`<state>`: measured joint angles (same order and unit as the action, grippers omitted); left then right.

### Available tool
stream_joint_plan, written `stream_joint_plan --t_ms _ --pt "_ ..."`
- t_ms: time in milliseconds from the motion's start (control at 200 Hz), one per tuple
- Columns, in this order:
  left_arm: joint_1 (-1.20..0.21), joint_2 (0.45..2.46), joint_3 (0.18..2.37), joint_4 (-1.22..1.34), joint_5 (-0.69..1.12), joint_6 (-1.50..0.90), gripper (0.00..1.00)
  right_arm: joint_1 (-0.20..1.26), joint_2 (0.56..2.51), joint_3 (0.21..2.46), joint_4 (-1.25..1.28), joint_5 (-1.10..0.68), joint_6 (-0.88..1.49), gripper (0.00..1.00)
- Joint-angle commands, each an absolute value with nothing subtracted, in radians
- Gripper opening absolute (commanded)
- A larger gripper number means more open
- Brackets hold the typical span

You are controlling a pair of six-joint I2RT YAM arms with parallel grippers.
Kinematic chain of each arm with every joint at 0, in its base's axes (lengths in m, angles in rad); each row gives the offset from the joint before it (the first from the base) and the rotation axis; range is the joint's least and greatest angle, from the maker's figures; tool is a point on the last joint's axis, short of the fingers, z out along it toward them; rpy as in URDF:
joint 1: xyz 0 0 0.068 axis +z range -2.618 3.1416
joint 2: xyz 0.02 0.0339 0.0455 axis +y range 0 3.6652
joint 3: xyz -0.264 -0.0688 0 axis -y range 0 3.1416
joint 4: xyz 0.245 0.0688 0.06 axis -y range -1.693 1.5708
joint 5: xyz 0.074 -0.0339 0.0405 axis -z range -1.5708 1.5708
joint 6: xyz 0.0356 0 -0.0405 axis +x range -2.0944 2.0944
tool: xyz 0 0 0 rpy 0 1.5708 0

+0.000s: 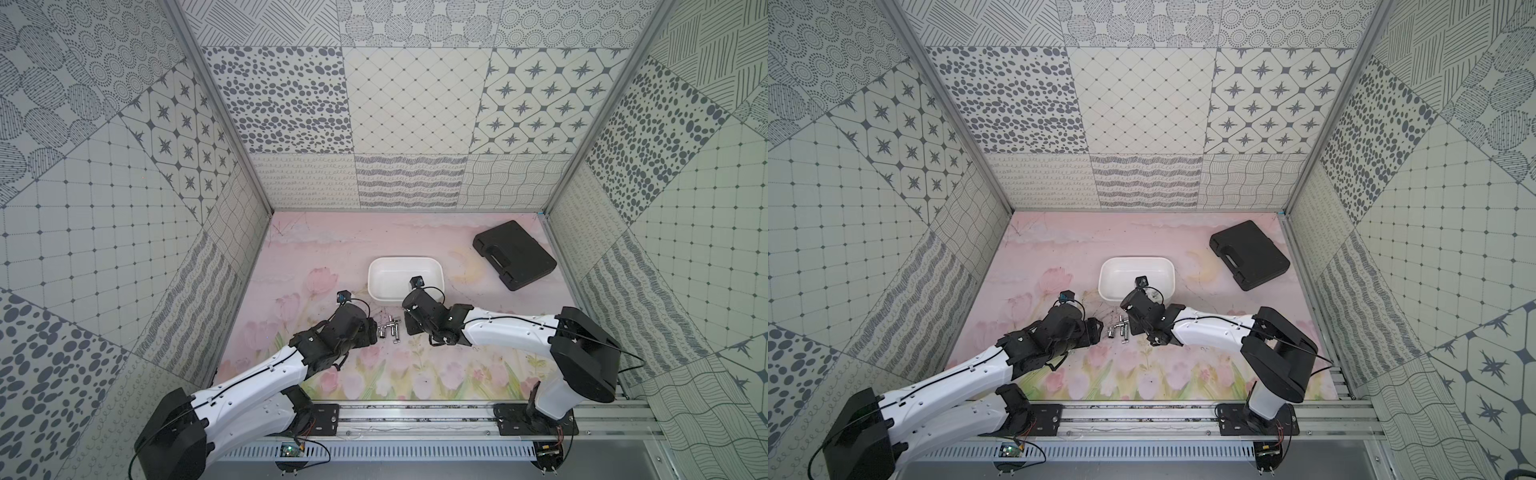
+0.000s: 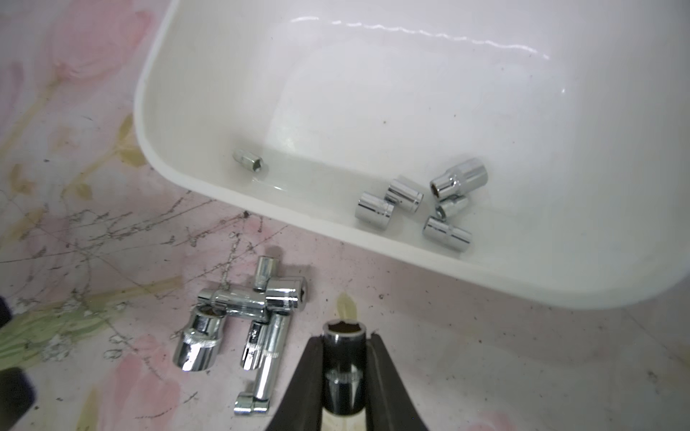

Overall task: Put the socket on the desktop into the storage box
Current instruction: Pick up the socket head from the center of the board, then place the socket head in the storage box.

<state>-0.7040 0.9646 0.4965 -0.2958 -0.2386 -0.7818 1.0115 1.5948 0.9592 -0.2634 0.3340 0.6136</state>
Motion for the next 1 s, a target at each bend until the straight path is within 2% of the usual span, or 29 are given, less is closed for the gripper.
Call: stream_joint_plan --t_ms 0,370,630,795,930,991 --pt "-0.704 0.956 0.509 -0.298 -0.227 -0.785 0.79 1.001 1.552 1.016 -0.259 0.386 0.541 0.16" --pt "-0.704 0.95 0.508 -0.297 -0.222 -0.786 0.79 0.836 1.819 1.279 -0.28 0.279 0.433 0.18" --pt "-0.703 0.958 0.509 -0.293 -0.218 -0.786 0.79 0.789 1.948 1.342 -0.297 0.244 0.446 0.19" --pt "-0.703 0.962 0.509 -0.292 -0.216 -0.787 0.79 0.787 1.932 1.333 -0.299 0.236 0.451 0.28" --pt "-0.704 0.964 0.511 -0.29 -0.209 -0.787 0.79 0.789 1.878 1.318 -0.31 0.227 0.449 0.39" --pt "-0.704 0.968 0.514 -0.293 -0.206 -0.786 0.8 0.79 1.836 1.308 -0.326 0.231 0.45 0.39"
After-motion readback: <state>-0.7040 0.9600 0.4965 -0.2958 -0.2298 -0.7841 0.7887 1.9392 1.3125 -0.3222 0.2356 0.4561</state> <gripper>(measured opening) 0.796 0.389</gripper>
